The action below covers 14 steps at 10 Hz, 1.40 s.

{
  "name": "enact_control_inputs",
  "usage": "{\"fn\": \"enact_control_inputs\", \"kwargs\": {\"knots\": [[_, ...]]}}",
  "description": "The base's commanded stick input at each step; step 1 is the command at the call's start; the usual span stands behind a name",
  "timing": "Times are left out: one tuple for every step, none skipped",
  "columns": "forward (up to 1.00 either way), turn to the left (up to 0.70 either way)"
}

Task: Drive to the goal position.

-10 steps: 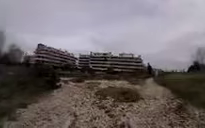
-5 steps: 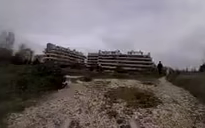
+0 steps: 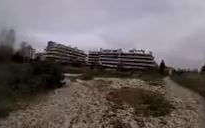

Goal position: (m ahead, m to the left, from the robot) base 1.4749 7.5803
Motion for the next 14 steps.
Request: {"fn": "enact_control_inputs", "kwargs": {"knots": [[0.50, 0.00], [0.50, 0.00], [0.50, 0.00], [0.50, 0.00], [0.50, 0.00], [0.50, 0.00], [0.50, 0.00], [0.50, 0.00], [0.50, 0.00], [0.50, 0.00], [0.50, 0.00], [0.50, 0.00], [0.50, 0.00], [0.50, 0.00]]}}
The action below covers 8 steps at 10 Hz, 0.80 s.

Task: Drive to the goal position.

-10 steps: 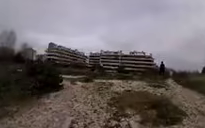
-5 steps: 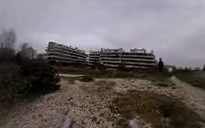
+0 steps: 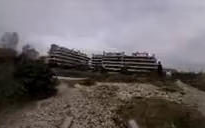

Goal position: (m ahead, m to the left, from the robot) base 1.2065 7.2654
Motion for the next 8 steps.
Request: {"fn": "enact_control_inputs", "kwargs": {"knots": [[0.50, 0.00], [0.50, 0.00], [0.50, 0.00], [0.50, 0.00], [0.50, 0.00], [0.50, 0.00], [0.50, 0.00], [0.50, 0.00]]}}
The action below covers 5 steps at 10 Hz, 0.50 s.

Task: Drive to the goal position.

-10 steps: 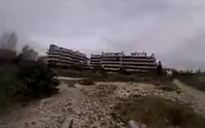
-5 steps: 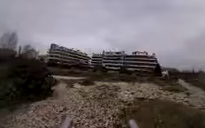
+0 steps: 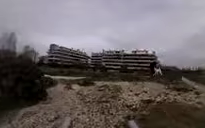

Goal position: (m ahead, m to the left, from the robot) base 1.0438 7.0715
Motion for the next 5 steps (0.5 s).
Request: {"fn": "enact_control_inputs", "kwargs": {"knots": [[0.50, 0.00], [0.50, 0.00], [0.50, 0.00], [0.50, 0.00], [0.50, 0.00]]}}
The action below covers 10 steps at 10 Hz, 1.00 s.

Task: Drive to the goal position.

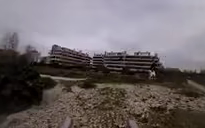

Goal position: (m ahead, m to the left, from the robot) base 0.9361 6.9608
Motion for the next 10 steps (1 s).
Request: {"fn": "enact_control_inputs", "kwargs": {"knots": [[0.50, 0.00], [0.50, 0.00], [0.50, 0.00], [0.50, 0.00], [0.50, 0.00], [0.50, 0.00], [0.50, 0.00], [0.50, 0.00], [0.50, 0.00], [0.50, 0.38]]}}
